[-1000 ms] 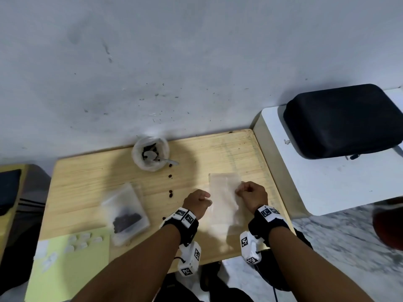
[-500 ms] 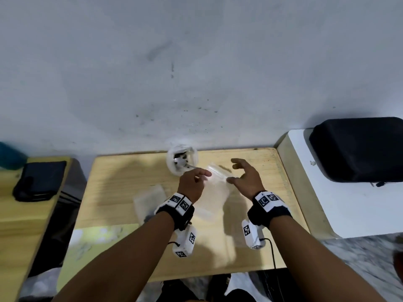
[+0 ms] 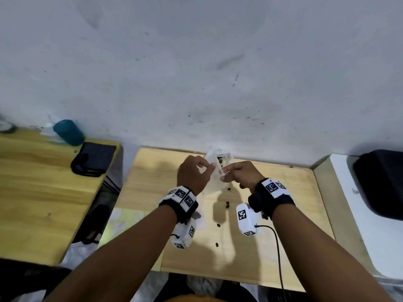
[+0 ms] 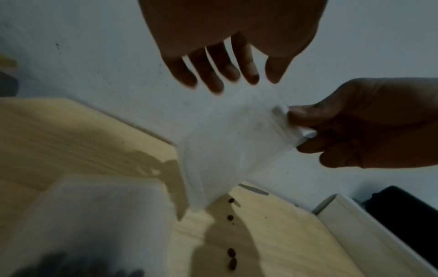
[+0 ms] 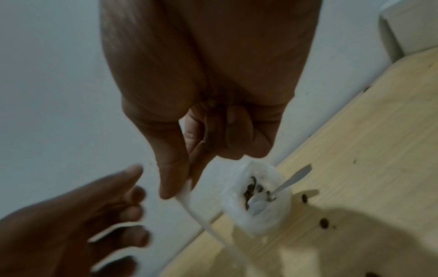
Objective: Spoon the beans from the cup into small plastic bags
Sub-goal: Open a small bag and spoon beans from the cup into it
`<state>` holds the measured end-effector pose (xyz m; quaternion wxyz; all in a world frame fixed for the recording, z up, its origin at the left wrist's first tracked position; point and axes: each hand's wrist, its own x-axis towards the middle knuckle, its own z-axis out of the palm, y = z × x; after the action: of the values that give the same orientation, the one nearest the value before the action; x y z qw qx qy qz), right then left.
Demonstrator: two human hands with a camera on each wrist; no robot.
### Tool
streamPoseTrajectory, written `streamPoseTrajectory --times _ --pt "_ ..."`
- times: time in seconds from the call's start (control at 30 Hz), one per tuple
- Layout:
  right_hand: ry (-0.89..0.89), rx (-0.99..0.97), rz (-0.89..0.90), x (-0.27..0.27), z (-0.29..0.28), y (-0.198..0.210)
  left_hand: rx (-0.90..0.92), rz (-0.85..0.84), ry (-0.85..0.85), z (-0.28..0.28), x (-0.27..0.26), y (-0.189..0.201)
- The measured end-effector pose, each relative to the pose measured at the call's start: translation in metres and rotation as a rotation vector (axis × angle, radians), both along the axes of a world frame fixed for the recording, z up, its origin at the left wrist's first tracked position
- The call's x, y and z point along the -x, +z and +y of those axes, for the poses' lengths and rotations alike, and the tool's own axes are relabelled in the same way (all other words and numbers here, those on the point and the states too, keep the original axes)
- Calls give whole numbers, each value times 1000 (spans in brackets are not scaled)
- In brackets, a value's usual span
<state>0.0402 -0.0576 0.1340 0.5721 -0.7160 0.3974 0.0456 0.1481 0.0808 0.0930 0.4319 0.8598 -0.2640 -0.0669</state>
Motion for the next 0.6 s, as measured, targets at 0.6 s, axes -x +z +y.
streamPoseTrajectory --times 0.6 --pt "-63 88 -97 -2 13 -10 41 562 -70 -10 10 12"
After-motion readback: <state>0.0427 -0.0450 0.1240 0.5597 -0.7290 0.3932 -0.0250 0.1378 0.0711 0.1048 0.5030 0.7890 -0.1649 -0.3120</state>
